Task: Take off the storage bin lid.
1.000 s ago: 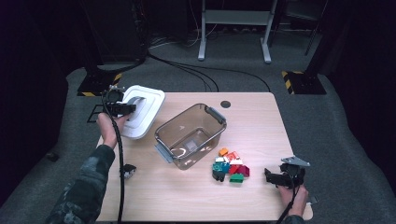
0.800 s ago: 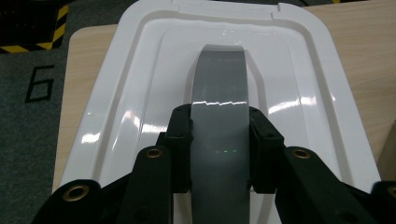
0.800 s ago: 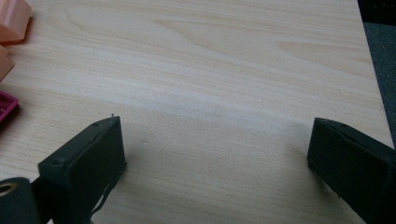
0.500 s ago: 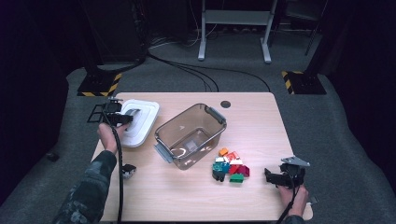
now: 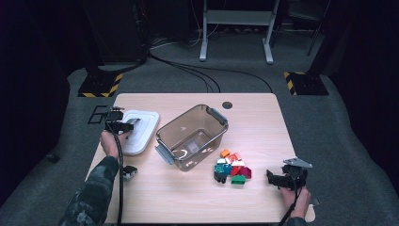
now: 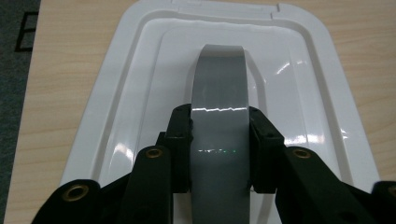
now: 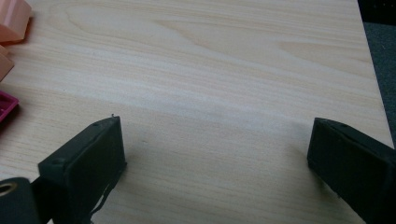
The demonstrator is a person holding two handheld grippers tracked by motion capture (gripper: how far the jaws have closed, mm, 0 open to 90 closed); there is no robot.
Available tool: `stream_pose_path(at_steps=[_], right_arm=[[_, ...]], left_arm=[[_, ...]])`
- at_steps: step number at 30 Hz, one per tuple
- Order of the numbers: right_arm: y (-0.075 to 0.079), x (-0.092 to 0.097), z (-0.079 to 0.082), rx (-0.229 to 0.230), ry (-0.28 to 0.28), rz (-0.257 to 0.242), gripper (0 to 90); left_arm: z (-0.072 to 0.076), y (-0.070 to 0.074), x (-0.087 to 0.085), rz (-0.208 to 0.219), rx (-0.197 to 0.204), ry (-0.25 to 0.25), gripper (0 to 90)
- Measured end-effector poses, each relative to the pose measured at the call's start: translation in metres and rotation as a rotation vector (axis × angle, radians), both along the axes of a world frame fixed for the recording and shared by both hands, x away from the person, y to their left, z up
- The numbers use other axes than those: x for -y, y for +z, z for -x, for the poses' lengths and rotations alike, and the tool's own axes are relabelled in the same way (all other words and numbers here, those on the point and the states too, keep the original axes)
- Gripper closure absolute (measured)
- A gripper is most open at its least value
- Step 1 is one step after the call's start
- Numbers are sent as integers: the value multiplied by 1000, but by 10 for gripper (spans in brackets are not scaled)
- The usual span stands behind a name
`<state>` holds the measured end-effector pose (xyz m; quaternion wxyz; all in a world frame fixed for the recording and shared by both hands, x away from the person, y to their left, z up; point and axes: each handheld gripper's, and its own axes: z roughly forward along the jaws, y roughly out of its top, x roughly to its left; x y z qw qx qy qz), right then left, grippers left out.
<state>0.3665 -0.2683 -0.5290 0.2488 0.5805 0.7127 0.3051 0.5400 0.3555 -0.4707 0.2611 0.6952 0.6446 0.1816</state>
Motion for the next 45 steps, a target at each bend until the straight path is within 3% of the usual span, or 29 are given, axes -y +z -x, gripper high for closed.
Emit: stream_pose_path(at_steps=[7, 11, 13, 17, 27, 34, 35, 45], right_arm=[[0, 0, 0, 0, 0, 0, 34], [0, 0, 0, 1, 0, -1, 34], [0, 0, 0, 1, 0, -1, 35], [0, 0, 0, 1, 0, -1, 35], [0, 0, 0, 1, -1, 0, 36], [0, 0, 0, 1, -1, -1, 36], [0, 0, 0, 1, -1, -1, 36], [0, 0, 0, 0, -1, 1, 36]], left_arm=[[0, -9, -4, 24, -17, -22, 637], [2, -6, -8, 44, -27, -28, 433], [6, -2, -9, 55, -14, -37, 342], [14, 8, -7, 28, 6, -86, 225], [40, 25, -2, 10, 47, -192, 138], [59, 31, 0, 30, 69, -248, 100], [66, 32, 0, 48, 85, -263, 100], [102, 29, -3, 82, 105, -288, 60]])
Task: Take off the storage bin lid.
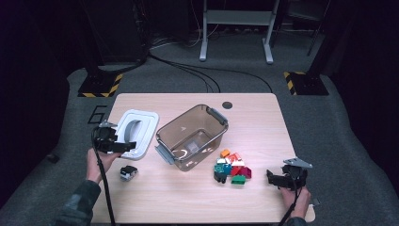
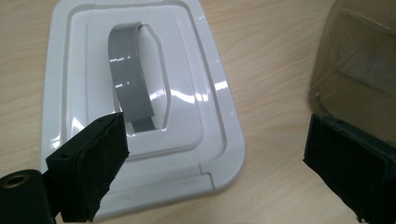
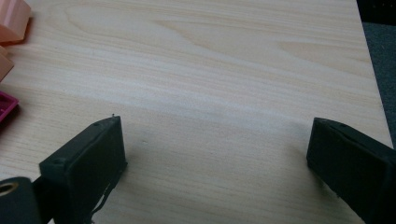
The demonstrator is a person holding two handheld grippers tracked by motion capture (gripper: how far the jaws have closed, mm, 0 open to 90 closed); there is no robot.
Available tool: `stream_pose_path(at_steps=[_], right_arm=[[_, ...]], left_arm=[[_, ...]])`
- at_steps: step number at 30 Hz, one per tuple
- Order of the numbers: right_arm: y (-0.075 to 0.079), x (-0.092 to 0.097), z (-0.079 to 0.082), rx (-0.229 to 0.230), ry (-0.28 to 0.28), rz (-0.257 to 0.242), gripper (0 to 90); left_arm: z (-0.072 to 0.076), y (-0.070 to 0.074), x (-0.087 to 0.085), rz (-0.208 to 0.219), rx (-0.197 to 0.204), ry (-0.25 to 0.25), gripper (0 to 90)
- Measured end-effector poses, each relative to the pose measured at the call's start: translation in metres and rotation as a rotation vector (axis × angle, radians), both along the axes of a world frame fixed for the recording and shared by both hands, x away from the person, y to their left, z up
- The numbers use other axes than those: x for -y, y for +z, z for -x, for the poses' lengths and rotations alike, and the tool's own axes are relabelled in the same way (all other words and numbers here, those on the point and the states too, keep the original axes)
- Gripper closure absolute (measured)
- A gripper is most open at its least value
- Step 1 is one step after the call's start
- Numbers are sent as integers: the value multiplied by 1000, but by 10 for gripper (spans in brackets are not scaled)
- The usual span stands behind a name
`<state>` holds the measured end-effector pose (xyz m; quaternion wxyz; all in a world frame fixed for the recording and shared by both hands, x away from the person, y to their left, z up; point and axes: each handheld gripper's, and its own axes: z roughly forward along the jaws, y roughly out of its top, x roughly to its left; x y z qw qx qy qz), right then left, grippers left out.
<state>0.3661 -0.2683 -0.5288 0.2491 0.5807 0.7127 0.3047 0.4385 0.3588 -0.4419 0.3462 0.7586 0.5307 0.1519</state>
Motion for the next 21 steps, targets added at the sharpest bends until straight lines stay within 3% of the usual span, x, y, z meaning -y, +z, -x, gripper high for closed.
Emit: stream_pose_path(at_steps=[9, 15, 21], right_arm=[[0, 0, 0, 1, -1, -1, 36], [0, 0, 0, 2, -2, -2, 36], [0, 0, 0, 1, -2, -1, 36]], left_arm=[[33, -12, -4, 16, 6, -2, 66], [48, -17, -3, 18, 21, -9, 74], [62, -25, 0, -5, 22, -25, 82]])
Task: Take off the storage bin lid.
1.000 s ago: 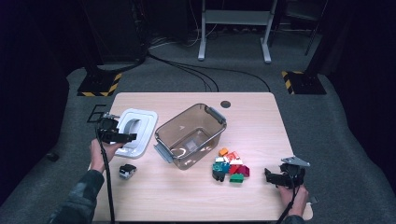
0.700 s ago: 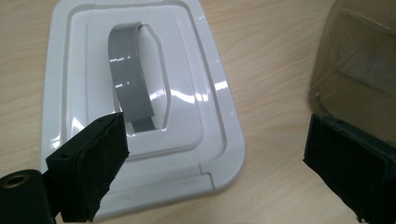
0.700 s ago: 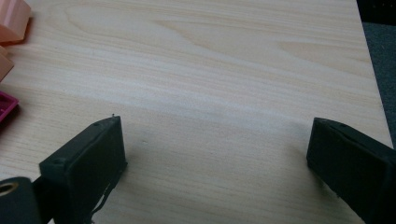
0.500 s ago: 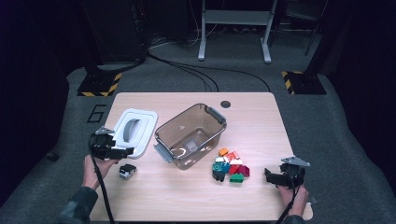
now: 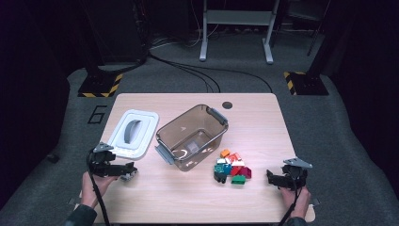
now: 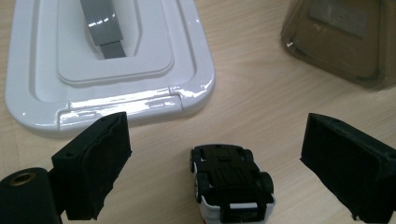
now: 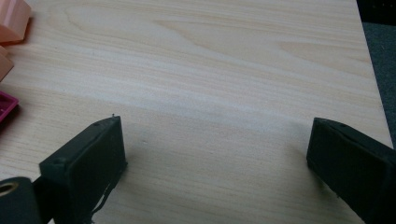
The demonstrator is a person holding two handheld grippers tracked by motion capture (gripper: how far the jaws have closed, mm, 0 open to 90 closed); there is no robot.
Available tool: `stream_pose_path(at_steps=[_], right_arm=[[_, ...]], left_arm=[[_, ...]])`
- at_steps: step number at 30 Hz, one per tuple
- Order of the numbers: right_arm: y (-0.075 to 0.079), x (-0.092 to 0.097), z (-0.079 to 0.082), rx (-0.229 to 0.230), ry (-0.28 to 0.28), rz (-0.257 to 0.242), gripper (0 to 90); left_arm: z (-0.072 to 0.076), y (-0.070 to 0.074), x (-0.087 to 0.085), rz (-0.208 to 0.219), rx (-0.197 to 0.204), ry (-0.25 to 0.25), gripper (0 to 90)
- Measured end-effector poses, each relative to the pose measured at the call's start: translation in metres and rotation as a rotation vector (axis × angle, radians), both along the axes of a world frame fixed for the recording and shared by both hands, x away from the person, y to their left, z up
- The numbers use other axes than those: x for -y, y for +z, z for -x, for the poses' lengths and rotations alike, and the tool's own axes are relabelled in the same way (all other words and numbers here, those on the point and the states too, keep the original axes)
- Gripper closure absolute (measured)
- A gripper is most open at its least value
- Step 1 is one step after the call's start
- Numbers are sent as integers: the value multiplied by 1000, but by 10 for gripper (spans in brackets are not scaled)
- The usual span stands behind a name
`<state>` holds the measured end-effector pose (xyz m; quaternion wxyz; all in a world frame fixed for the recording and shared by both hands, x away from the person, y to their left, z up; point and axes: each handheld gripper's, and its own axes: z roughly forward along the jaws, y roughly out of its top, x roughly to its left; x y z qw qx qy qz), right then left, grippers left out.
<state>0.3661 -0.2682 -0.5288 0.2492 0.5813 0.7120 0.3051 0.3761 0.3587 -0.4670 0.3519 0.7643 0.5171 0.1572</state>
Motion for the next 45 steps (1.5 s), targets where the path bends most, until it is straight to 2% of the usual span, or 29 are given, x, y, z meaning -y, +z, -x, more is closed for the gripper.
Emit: stream_pose_path(at_steps=[1, 2, 3, 5, 7, 9, 11, 17, 18, 24, 27, 33, 35, 37, 38, 41, 45], right_arm=[[0, 0, 0, -1, 2, 1, 37], [0, 0, 0, -1, 2, 1, 37], [0, 0, 0, 0, -1, 0, 36], [0, 0, 0, 0, 2, 1, 37], [0, 0, 0, 0, 1, 1, 37], [0, 0, 0, 0, 0, 0, 37], [0, 0, 0, 0, 0, 0, 37], [0, 0, 0, 0, 3, 0, 37], [0, 0, 0, 0, 2, 1, 37], [0, 0, 0, 0, 0, -1, 37], [0, 0, 0, 0, 3, 0, 37], [0, 0, 0, 0, 3, 0, 37], [0, 0, 0, 1, 2, -1, 37], [0, 0, 0, 1, 2, -1, 37], [0, 0, 0, 1, 2, -1, 37], [0, 0, 0, 1, 2, -1, 37], [0, 0, 0, 0, 3, 0, 37]], left_arm=[[2, -1, 1, 7, -11, -3, 84], [5, -3, 2, 11, 1, 6, 88], [7, -4, 2, 6, -11, 0, 88], [11, -7, 2, -14, -8, -4, 92], [14, -11, 2, -11, -18, -5, 105], [17, -15, 2, -13, -9, -1, 139], [19, -18, 2, -26, -14, 0, 160], [21, -24, 5, -46, -7, -3, 283], [21, -24, 5, -60, -20, -10, 294], [21, -29, 7, -68, -18, 11, 401], [22, -31, 7, -77, -14, 6, 469], [23, -30, 8, -81, -2, 3, 480], [23, -29, 8, -64, 0, 0, 481], [24, -25, 8, -78, 0, -13, 481], [24, -25, 10, -59, 13, -2, 481], [23, -18, 9, -69, 13, -22, 481], [22, -10, 13, -53, 27, -18, 481]])
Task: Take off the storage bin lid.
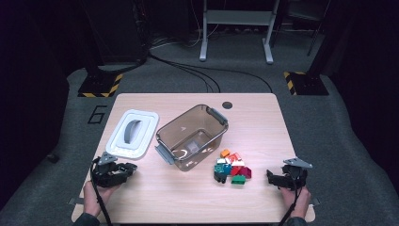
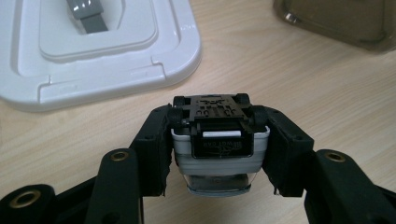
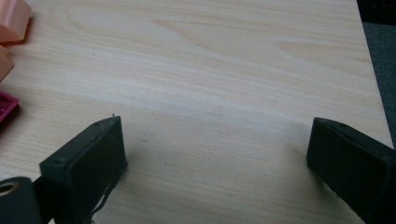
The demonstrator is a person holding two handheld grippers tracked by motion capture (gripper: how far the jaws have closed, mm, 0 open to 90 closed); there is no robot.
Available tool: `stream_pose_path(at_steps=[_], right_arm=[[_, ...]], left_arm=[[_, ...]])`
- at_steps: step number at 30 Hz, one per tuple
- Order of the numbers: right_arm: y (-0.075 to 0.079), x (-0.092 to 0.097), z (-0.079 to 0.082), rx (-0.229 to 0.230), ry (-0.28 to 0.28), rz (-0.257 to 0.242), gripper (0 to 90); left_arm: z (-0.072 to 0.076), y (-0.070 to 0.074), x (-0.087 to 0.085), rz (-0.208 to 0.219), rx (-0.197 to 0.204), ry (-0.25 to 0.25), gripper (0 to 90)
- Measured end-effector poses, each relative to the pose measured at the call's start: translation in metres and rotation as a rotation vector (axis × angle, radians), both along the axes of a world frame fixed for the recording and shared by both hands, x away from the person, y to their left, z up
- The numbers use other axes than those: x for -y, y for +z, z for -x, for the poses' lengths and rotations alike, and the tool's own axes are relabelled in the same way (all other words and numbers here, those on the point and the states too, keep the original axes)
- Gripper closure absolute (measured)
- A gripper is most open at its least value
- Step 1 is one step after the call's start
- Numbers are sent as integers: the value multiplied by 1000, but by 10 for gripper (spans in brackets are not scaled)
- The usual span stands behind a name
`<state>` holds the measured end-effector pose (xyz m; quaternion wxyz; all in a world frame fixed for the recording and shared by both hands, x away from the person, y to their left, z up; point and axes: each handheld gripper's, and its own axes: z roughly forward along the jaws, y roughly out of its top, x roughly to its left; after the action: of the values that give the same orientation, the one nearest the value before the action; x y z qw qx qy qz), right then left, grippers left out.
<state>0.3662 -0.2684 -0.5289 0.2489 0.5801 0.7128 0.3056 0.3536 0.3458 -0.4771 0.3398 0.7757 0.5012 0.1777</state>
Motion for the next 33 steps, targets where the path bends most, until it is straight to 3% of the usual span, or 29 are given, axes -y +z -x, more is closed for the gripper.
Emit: stream_pose_path(at_steps=[14, 33], right_arm=[[0, 0, 0, 2, -3, -3, 39], [0, 0, 0, 1, -2, -2, 39]], left_arm=[[-11, 24, 12, -5, 28, -40, 481], [-38, 72, 23, -28, 72, -64, 481]])
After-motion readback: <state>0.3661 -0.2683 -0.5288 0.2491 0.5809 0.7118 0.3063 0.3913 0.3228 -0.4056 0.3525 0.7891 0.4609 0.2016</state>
